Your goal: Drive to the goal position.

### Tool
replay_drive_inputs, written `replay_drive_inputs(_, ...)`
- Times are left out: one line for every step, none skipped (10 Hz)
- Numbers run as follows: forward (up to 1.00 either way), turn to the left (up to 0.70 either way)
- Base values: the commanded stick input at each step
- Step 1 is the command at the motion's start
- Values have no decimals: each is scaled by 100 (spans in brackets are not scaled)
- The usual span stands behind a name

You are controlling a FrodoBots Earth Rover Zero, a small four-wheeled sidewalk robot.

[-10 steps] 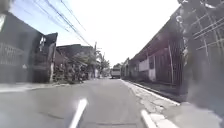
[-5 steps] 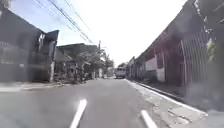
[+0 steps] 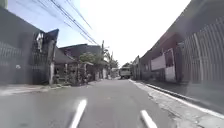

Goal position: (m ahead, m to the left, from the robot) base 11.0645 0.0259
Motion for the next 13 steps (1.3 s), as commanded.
replay_drive_inputs(100, 0)
replay_drive_inputs(100, 0)
replay_drive_inputs(100, 0)
replay_drive_inputs(100, -10)
replay_drive_inputs(100, -38)
replay_drive_inputs(100, -38)
replay_drive_inputs(100, -38)
replay_drive_inputs(100, -38)
replay_drive_inputs(100, -38)
replay_drive_inputs(100, -38)
replay_drive_inputs(100, -38)
replay_drive_inputs(100, -27)
replay_drive_inputs(100, 0)
